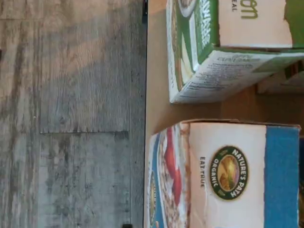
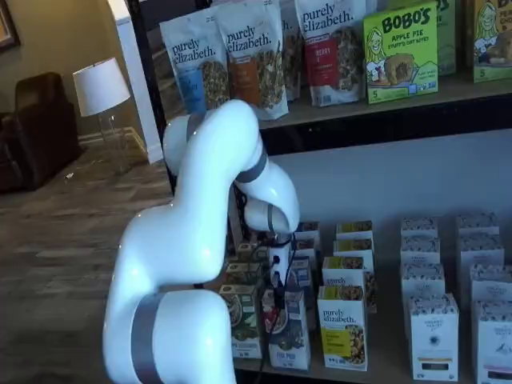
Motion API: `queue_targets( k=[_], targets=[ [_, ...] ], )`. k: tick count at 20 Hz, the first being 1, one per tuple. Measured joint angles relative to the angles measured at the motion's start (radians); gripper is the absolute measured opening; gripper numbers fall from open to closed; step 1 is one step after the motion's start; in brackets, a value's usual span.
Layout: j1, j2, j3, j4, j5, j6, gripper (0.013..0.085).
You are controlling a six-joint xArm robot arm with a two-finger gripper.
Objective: Pick up the blue and white box that is on the bottom shelf, the second box from the left
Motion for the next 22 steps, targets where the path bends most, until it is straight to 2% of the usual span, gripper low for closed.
queue_targets(
  k=[6, 14, 22],
  targets=[
    [0.002, 0.041, -0.048, -0.016, 0.005, 0.016, 0.085],
    [0.011, 0.09, -0.109, -0.082, 0.037, 0.081, 0.085],
    [0.021, 0.126, -0.129, -0.152, 0.039, 0.149, 0.085]
  ],
)
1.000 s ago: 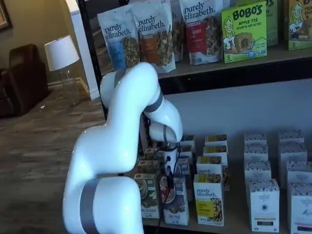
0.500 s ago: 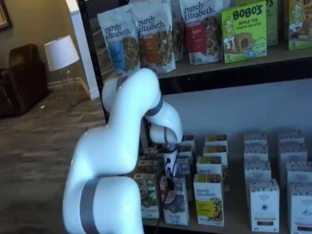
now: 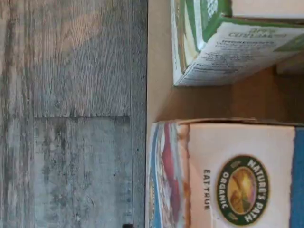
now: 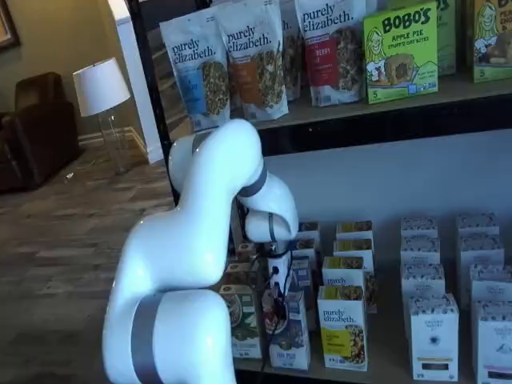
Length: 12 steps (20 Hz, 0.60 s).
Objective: Pick up the blue and white box that is on the bottom shelf, the second box from the left
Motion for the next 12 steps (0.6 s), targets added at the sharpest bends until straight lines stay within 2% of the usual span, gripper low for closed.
queue_targets(
  k=[7, 12],
  targets=[
    [0.004, 0.015, 0.005, -0.032, -0.019, 0.031, 0.085],
    [0.006, 0.023, 0.01, -0.034, -0.039, 0.034, 0.085]
  ],
)
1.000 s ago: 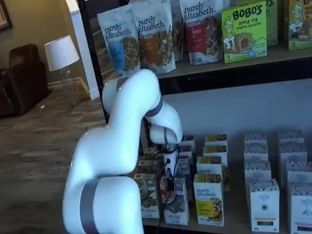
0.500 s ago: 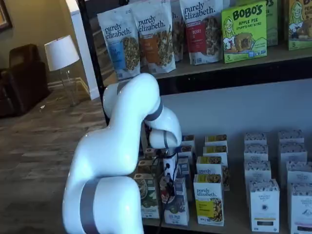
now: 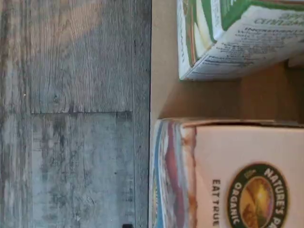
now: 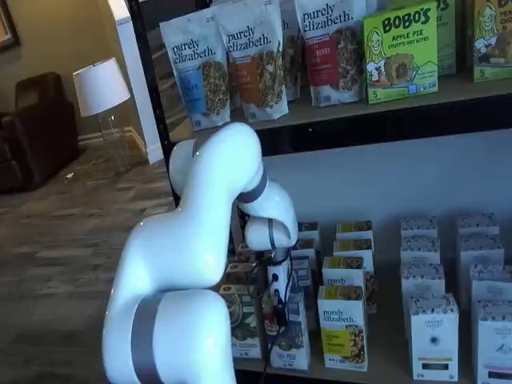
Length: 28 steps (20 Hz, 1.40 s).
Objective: Pick up the blue and white box that is on the bottom shelf, the second box from the left
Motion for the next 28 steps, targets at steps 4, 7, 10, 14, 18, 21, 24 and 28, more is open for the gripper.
queue_targets(
  k=[4, 7, 10, 14, 18, 21, 24, 28],
  targets=[
    [-0.001, 0.006, -0.004, 0.006, -0.004, -0.007, 0.085],
    [-0.004, 0.009, -0.01, 0.009, 0.005, -0.011, 0.077],
    [-0.006, 0.009, -0.011, 0.008, 0.009, -0.012, 0.069],
    [-0.008, 0.007, -0.008, -0.005, 0.014, -0.003, 0.069],
    [-0.01, 0.005, -0.003, -0.009, 0.01, -0.002, 0.069],
    [-0.01, 0.006, -0.004, -0.008, 0.014, -0.003, 0.069],
    [-0.008, 0.008, -0.007, -0.006, 0.017, -0.003, 0.069],
    [-0.005, 0.011, -0.011, -0.004, 0.019, -0.001, 0.065]
  ],
)
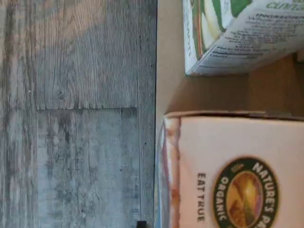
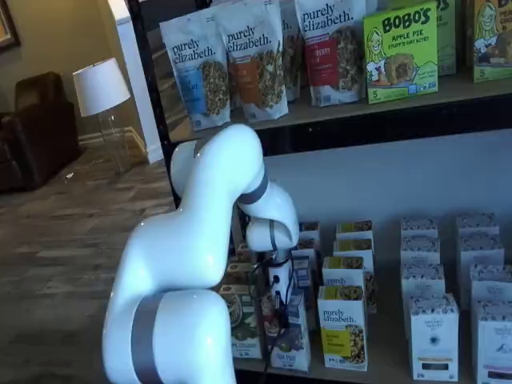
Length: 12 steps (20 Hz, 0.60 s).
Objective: Pick up the blue and white box that is on the bottom shelf, the second box from the left
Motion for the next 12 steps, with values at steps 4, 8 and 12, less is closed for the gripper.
queue_targets(
  k=[4, 8, 12],
  targets=[
    [0.003, 0.001, 0.002, 0.005, -0.005, -0.001, 0.057],
    [0.004, -0.003, 0.01, -0.006, -0.013, 0.009, 0.053],
    [0.005, -0.019, 0.034, -0.013, -0.021, 0.015, 0.053]
  ],
)
